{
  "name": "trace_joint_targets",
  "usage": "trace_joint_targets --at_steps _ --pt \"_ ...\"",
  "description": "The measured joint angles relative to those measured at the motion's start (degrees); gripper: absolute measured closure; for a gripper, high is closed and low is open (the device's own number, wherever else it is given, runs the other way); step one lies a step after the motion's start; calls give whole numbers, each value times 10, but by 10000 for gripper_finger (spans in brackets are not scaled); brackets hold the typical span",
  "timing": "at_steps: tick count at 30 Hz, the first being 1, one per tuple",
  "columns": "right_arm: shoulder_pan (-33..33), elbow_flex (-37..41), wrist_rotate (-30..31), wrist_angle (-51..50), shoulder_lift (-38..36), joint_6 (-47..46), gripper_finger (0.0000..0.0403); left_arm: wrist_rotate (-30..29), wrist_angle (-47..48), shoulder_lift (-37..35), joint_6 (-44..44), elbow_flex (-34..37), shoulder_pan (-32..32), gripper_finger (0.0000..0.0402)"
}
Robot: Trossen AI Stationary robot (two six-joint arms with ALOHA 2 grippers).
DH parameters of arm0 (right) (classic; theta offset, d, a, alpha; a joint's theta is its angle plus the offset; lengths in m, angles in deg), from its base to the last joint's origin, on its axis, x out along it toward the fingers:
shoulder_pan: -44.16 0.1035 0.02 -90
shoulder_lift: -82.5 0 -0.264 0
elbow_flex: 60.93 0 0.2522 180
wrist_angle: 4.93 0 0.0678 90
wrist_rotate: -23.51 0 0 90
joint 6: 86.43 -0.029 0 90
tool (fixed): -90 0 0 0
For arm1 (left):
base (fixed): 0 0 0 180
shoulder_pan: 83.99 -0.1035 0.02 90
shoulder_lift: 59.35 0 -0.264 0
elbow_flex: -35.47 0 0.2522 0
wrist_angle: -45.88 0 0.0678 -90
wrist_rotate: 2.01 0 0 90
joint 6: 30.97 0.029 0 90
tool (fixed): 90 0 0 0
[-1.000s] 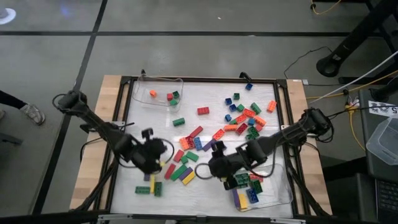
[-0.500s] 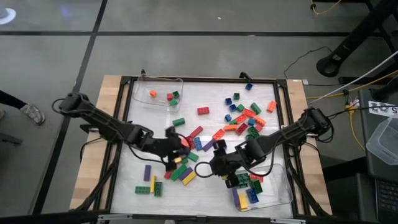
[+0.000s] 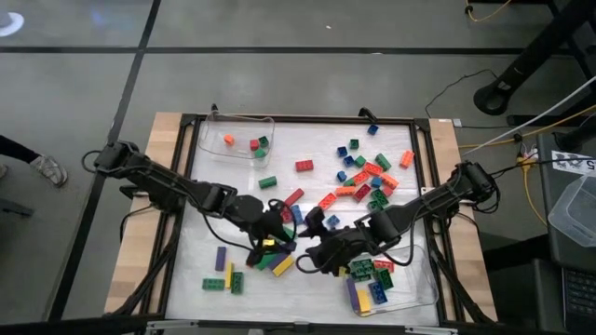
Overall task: Sort blocks by size
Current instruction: Put the rectangular violet block into the bottom transparent bin
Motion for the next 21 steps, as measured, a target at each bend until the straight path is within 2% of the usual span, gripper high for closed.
trace_joint_targets --at_steps 11,17,21 --pt "0 0 -31 51 0 102 176 62 -22 -1 -24 0 -20 309" --pt "-3 0 -31 72 0 128 214 64 -24 -1 -28 0 -25 309" --pt "-12 0 -67 72 0 127 243 65 -24 -1 -35 0 -25 309"
